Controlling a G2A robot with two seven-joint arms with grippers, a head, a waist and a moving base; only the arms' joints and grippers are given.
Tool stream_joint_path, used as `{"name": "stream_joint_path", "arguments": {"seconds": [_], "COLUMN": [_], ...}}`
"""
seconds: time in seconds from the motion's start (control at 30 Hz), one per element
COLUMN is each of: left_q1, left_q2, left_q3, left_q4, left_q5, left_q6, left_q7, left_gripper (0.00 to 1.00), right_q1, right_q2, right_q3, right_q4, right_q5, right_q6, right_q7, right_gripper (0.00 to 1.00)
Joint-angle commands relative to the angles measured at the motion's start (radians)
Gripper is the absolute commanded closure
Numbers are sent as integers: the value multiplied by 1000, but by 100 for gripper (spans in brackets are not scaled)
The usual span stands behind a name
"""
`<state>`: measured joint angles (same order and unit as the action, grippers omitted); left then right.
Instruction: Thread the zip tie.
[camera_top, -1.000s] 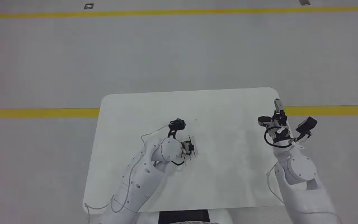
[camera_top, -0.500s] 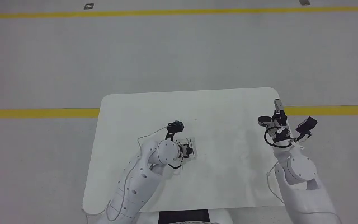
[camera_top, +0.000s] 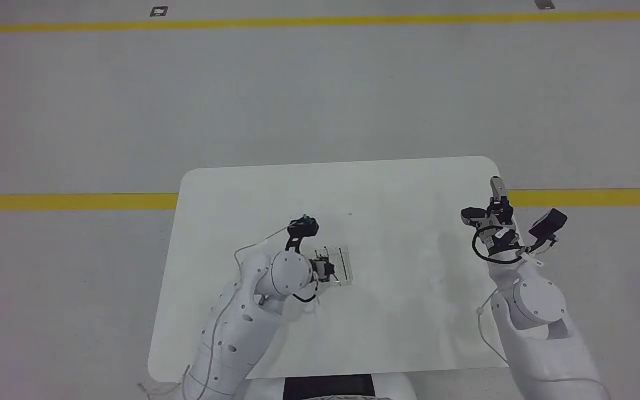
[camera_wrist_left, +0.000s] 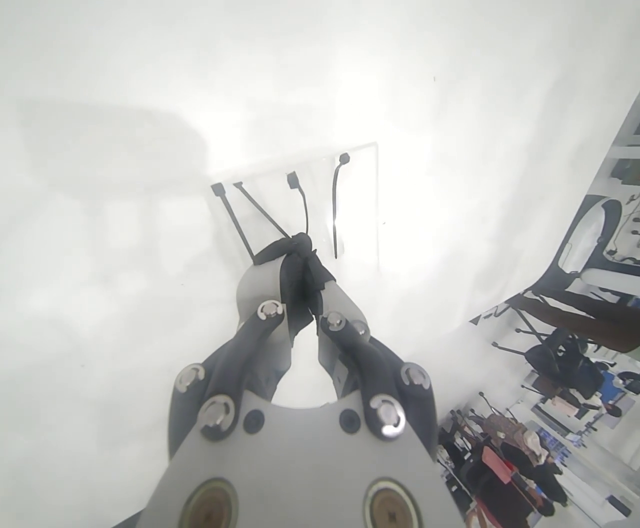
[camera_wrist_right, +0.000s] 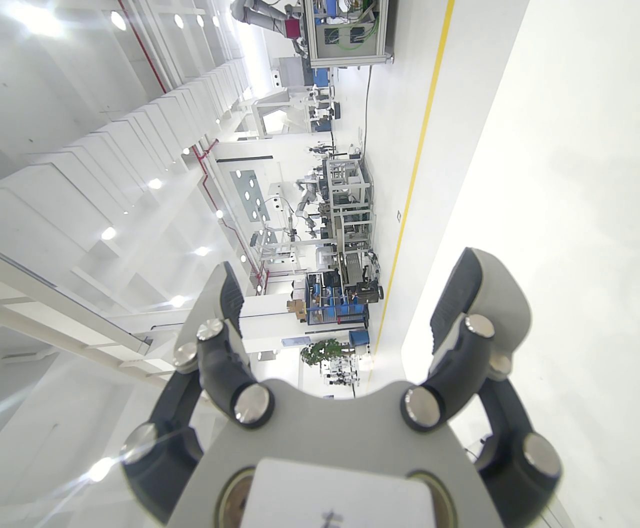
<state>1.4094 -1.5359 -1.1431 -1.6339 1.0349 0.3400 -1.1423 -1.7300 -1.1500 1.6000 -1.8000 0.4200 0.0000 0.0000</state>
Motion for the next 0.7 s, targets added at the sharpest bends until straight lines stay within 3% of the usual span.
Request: {"name": "stream_joint_path", "arguments": {"seconds": [0.0,0.3,0.53,0.63,0.67], "left_q1": [12,48,64,70,70], "left_q2": [4,23,38,44,44], "left_q3": [-7,-36,-88,-108,-108], "left_q4": [-23,-109,-139,-131,-131], "left_q5": [-5,-51,-228,-313,-313], "left_q6": [0,-15,-109,-168,-168], "left_q7": [4,31,34,38,38], "left_gripper": [100,100,100,100,100], "right_q1": [0,0,0,0,0], "right_q2": [0,0,0,0,0], "right_q3": [0,0,0,0,0], "right_q4": [0,0,0,0,0], "right_q5": [0,0,0,0,0], "right_q6": [0,0,0,0,0], "right_q7": [0,0,0,0,0], "right_gripper": [0,0,0,0,0]}}
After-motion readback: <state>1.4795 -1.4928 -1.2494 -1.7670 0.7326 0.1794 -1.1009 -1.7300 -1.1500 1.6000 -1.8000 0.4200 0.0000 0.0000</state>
